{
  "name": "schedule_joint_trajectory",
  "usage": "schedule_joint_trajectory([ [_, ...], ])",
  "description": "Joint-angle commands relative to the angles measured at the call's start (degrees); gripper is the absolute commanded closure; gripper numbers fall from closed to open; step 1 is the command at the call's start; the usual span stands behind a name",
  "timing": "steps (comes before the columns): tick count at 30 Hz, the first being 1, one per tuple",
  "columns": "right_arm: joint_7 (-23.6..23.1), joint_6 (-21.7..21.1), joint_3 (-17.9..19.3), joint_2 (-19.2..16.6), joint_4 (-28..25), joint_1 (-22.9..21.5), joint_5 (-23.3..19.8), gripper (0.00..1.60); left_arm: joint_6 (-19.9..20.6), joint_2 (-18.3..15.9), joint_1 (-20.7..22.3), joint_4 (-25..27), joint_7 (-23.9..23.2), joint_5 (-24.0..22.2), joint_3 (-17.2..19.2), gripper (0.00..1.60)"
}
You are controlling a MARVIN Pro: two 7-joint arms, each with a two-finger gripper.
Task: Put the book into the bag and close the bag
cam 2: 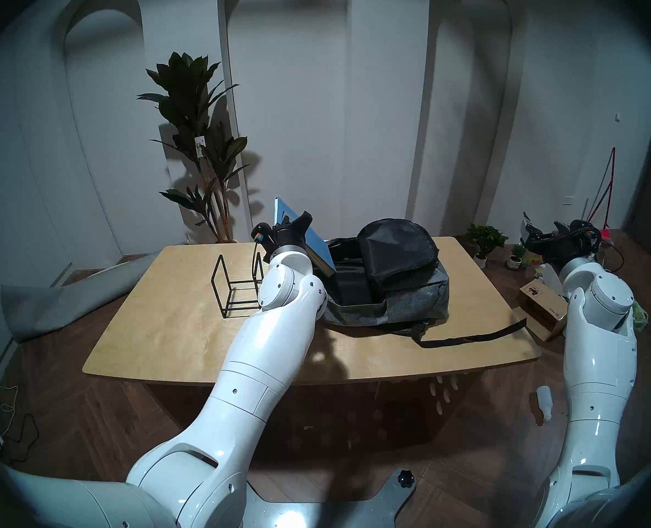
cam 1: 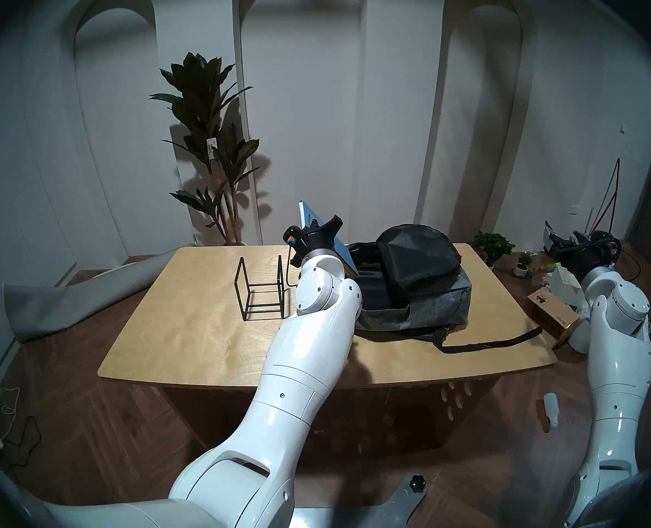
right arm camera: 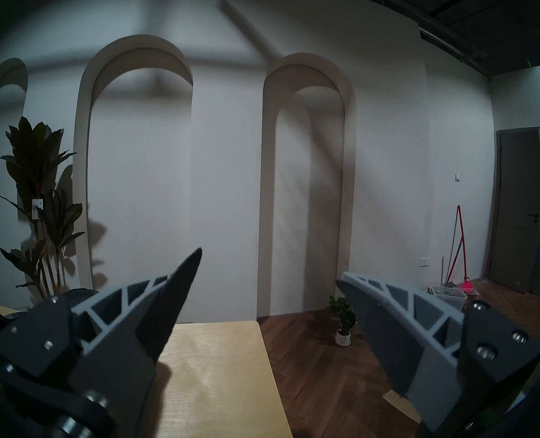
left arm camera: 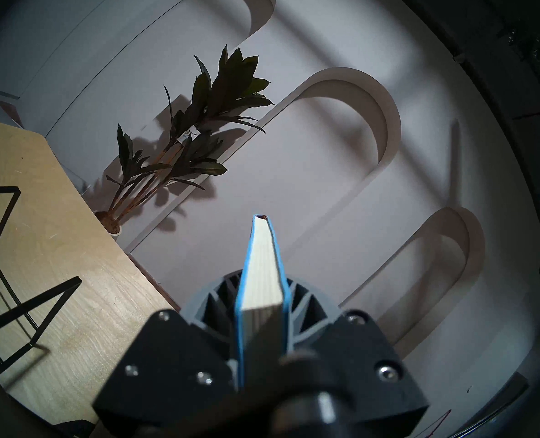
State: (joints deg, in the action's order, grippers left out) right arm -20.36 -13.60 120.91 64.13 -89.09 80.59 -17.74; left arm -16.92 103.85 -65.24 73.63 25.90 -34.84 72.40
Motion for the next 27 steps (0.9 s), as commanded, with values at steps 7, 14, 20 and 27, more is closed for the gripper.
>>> schedule_joint_trajectory([
  [7, -1.2, 1.4, 2.2, -1.1, -1.2, -0.3, -0.3, 0.00, -5.1, 1.4, 3.6, -3.3, -1.3, -2.9, -3.9, 1.60],
  [14, -1.5, 1.6, 3.7, -1.1, -1.9, 0.9, 0.1, 0.00, -6.5, 1.8, 4.1, -5.6, -1.6, -4.7, -5.6, 1.60],
  [20, -1.7, 1.6, 4.5, -1.2, -2.4, 1.8, 0.6, 0.00, -6.9, 1.8, 4.3, -6.0, -1.9, -7.1, -7.0, 1.60],
  [27, -1.9, 1.7, 4.9, -1.1, -2.8, 2.1, 1.0, 0.00, -6.9, 2.0, 4.7, -6.8, -2.1, -10.4, -8.1, 1.60],
])
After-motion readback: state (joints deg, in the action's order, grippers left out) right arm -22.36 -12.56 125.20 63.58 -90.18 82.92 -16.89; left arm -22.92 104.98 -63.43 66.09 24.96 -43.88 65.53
